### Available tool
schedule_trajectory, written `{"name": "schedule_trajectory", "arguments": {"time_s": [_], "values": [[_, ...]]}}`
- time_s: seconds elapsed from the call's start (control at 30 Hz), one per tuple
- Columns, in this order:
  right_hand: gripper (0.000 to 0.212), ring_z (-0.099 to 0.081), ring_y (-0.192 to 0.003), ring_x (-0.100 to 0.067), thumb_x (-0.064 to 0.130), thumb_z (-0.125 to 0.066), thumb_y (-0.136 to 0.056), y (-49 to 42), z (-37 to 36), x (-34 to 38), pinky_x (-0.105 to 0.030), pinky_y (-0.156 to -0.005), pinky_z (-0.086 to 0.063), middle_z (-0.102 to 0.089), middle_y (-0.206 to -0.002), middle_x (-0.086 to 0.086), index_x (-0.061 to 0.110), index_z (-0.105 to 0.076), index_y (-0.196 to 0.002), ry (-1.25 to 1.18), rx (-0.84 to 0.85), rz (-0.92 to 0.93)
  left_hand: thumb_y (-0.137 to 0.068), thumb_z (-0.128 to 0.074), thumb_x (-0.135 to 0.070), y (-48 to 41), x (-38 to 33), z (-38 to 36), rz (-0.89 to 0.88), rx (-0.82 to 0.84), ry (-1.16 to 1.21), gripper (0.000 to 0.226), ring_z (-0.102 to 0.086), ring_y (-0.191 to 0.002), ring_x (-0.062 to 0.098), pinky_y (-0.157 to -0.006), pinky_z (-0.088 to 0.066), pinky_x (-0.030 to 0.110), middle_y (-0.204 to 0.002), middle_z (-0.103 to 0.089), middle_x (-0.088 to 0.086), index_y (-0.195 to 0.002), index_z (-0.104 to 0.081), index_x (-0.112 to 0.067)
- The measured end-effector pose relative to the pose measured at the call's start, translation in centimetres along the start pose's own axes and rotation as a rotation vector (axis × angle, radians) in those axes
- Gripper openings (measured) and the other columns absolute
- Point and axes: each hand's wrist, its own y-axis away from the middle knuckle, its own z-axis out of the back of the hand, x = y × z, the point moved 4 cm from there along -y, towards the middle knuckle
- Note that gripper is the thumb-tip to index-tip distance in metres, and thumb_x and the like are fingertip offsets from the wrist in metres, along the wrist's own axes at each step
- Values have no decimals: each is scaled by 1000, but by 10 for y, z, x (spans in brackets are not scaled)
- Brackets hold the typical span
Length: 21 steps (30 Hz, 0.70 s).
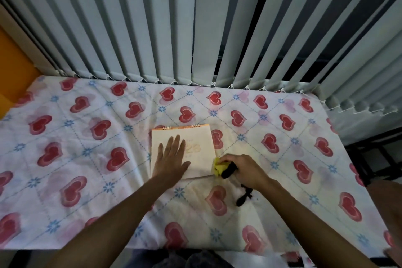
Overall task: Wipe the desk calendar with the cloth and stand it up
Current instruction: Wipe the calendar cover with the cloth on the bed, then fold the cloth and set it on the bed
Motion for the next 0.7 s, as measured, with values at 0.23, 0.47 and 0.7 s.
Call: {"name": "schedule_trajectory", "arguments": {"time_s": [0.23,0.47,0.7], "values": [[39,-60,-81,-16,16,-66,-77,-17,21,42,-33,-66,-50,-63,-92,4,36,-35,-91,-130,-129,5,-91,-48,-54,9,-46,41,470,295,1256,49,-69,-79,23,-68,-56,31,-100,-71,11,-101,-65,-9],[42,-57,-100,-14,31,-71,-74,-1,22,59,-36,-80,-54,-56,-110,2,34,-40,-103,-316,-235,51,-97,-50,-26,8,-56,52,462,309,1742,37,-70,-78,21,-59,-55,28,-101,-69,19,-116,-59,4],[38,-53,-115,-28,30,-47,-97,35,10,31,-41,-99,-40,-51,-129,-10,25,-33,-132,-1370,-361,-322,-94,-48,-36,13,-73,54,424,559,1900,44,-68,-89,34,-76,-57,42,-108,-69,25,-112,-62,1]]}}
